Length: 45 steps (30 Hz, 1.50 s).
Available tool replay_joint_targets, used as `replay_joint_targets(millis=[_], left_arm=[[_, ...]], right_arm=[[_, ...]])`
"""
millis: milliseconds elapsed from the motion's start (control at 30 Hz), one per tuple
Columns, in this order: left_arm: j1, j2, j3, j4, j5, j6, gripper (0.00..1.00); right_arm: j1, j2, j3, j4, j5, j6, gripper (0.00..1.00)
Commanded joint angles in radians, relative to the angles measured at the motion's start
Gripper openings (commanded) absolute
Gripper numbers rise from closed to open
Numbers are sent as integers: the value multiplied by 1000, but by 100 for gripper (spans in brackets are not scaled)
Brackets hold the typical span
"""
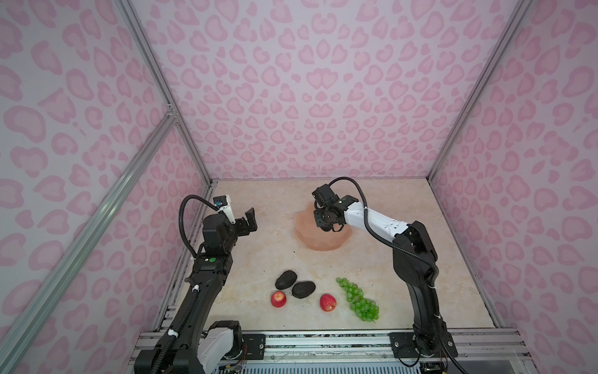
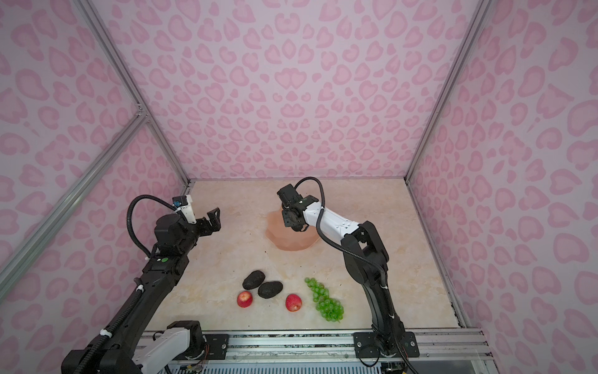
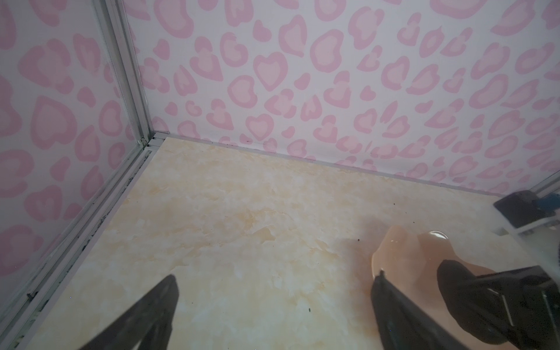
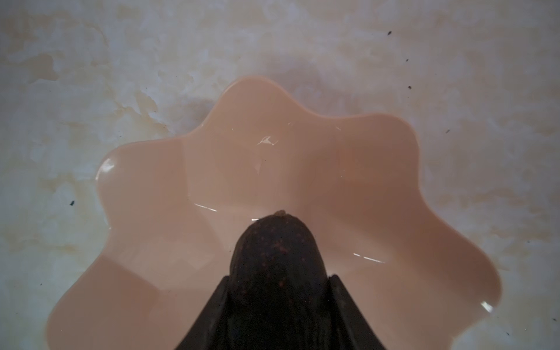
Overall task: Place and organize the fake fruits in the fruit bowl
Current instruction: 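Lower the avocado into the peach bowl and open the right gripper, then grasp the nearer dark avocado with the left gripper while the right gripper withdraws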
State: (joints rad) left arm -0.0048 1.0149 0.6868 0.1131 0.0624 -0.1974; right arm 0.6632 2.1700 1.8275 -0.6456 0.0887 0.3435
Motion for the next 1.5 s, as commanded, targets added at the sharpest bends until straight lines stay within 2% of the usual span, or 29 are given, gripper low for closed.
replay_joint_targets(millis=[0,100,367,533,633,733,1100,1233,1467], left_arm=[[1,6,24,-32,10,8,100],[-3,28,62,-113,-17,15,99],[-28,38,131,-342,92,39,95],[-131,19,131,-484,51,50,93],[-181,20,137,-569,36,48,91],[-225,26,157,-648,22,42,90],[-437,133,221,-884,-11,-40,84],[-485,168,214,-892,-17,-70,83],[-547,253,193,-852,-12,-104,82]], right_arm=[[-4,55,41,-36,-42,-29,39],[-5,91,52,-39,-43,-22,42],[-26,112,23,-12,-59,10,54],[-47,62,24,10,-103,4,65],[-61,-8,6,34,-132,8,76],[-78,-123,-80,105,-149,20,82],[-158,-514,-485,271,-162,74,90],[-186,-589,-579,298,-165,88,92],[-215,-650,-636,333,-165,86,98]])
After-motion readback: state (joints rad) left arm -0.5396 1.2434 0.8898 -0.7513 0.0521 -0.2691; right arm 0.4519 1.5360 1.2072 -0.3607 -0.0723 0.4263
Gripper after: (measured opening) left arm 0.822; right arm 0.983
